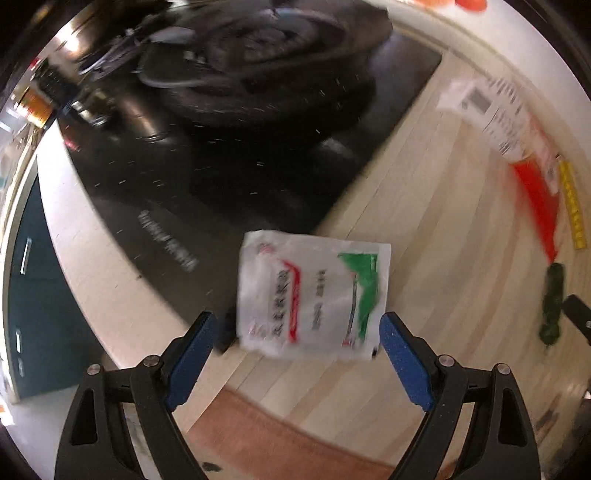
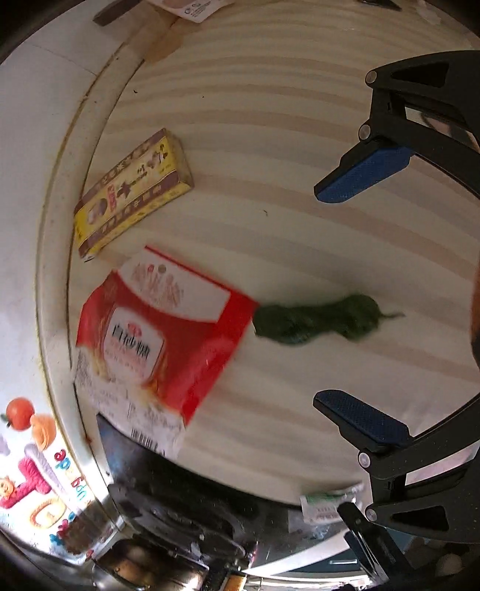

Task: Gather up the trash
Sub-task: 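Grasp the green pepper with the right tool while the left grasps the white sachet, then carry the pepper and sachet over the bin and open both tools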

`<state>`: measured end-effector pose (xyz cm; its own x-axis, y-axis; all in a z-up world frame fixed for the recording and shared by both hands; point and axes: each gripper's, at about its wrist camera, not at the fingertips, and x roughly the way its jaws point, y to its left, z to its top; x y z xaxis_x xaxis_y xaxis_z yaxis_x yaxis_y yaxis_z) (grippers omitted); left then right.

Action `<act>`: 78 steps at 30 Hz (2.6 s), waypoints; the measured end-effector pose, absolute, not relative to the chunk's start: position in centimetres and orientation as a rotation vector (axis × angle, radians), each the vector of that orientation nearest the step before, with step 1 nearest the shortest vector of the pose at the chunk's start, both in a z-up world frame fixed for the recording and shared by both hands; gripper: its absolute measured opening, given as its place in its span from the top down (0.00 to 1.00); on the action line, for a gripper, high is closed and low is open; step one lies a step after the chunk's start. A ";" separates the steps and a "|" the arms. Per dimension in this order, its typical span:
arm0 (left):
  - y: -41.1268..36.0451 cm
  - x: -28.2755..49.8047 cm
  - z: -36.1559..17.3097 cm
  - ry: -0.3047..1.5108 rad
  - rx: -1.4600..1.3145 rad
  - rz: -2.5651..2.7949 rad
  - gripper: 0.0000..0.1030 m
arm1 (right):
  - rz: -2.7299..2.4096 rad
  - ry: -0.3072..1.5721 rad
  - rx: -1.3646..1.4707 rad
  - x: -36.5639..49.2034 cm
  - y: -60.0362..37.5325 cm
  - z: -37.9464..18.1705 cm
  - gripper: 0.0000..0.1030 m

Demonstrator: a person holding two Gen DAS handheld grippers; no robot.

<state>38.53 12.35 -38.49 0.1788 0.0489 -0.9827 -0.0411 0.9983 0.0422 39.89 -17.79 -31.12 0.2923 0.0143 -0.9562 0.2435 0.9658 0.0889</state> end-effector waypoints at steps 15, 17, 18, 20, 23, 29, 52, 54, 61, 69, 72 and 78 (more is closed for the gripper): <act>12.4 38.6 -36.3 1.308 0.064 0.084 0.98 | -0.094 1.247 0.092 40.4 -14.6 -34.2 0.81; 12.8 38.2 -35.8 1.290 0.047 0.083 0.98 | -0.076 1.242 0.120 39.9 -14.8 -34.0 0.82; 12.9 37.8 -35.3 1.278 0.043 0.084 0.98 | -0.069 1.238 0.128 39.0 -14.9 -33.5 0.82; 13.4 36.5 -33.8 1.248 0.024 0.079 0.98 | -0.029 1.232 0.177 38.0 -15.2 -32.6 0.83; 14.5 34.5 -32.0 1.219 -0.016 0.072 0.98 | 0.024 1.238 0.229 36.7 -14.5 -31.5 0.83; 19.9 28.9 -30.3 1.200 -0.150 0.095 0.98 | 0.165 1.254 0.241 33.9 -9.2 -29.5 0.84; 55.8 11.0 -67.4 1.502 -0.768 0.463 0.98 | 0.687 1.643 -0.100 23.5 37.8 -63.8 0.84; 57.3 11.0 -72.7 1.536 -0.794 0.446 0.98 | 0.677 1.661 -0.133 22.9 39.2 -69.1 0.84; 59.6 10.4 -84.9 1.618 -0.841 0.425 0.98 | 0.625 1.713 -0.248 21.7 42.9 -83.9 0.84; 60.1 9.4 -89.1 1.667 -0.838 0.379 0.98 | 0.612 1.752 -0.282 21.2 43.5 -90.4 0.84; 59.9 9.7 -89.0 1.668 -0.836 0.371 0.94 | 0.615 1.758 -0.287 20.9 43.5 -91.1 0.84; 60.5 9.7 -88.6 1.670 -0.863 0.410 0.91 | 0.621 1.781 -0.306 20.5 44.2 -91.4 0.71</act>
